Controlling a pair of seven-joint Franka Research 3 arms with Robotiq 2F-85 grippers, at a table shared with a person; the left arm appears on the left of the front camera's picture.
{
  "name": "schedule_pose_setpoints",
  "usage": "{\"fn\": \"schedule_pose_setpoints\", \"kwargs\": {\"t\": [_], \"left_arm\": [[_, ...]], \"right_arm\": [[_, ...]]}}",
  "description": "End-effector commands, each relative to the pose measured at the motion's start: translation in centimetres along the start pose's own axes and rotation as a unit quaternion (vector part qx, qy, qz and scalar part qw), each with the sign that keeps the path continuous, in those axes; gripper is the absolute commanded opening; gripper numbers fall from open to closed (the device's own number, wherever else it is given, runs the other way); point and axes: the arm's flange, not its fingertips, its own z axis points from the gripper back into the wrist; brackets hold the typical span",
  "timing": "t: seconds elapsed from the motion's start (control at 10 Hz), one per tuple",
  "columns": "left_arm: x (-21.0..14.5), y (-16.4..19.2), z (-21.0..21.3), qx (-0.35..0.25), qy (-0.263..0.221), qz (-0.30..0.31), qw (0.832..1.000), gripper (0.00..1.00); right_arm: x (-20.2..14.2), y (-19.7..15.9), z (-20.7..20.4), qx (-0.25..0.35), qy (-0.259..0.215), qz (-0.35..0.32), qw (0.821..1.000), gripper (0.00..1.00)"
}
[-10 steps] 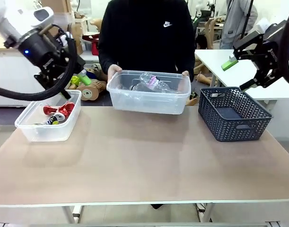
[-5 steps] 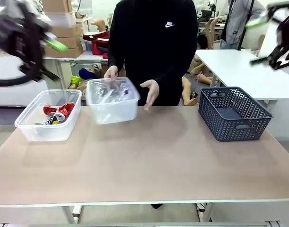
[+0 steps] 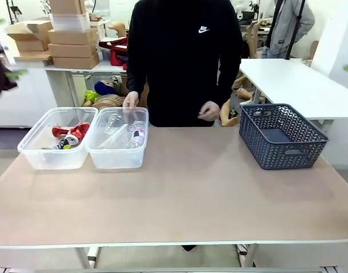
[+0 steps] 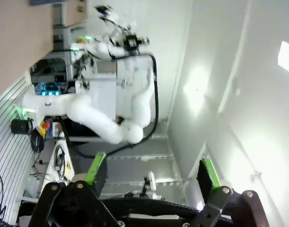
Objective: Sort the waste into each basket.
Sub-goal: Release the Organizing box you were holding.
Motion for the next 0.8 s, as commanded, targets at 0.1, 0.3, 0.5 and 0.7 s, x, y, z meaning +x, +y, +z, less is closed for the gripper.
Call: {"fn": "schedule_pose_setpoints", "kwargs": {"t": [0.1, 0.3, 0.5, 0.7], "left_arm": [[-0.66, -2.34, -0.42, -0.001, 0.023, -0.031, 0.999, 1.0], [-0.66, -2.34, -0.42, -0.001, 0.023, -0.031, 0.999, 1.0], [-0.66, -2.34, -0.42, -0.001, 0.023, -0.031, 0.999, 1.0], [-0.66, -2.34, -0.42, -0.001, 0.023, -0.031, 0.999, 1.0]], "right_arm": [[-0.62, 1.46, -1.09, 0.003, 0.033, 0.011, 0.999, 1.0], [-0.62, 1.46, -1.09, 0.003, 0.033, 0.011, 0.999, 1.0], [-0.62, 1.46, -1.09, 0.003, 0.033, 0.011, 0.999, 1.0], [-0.62, 1.46, -1.09, 0.003, 0.033, 0.011, 0.999, 1.0]]}}
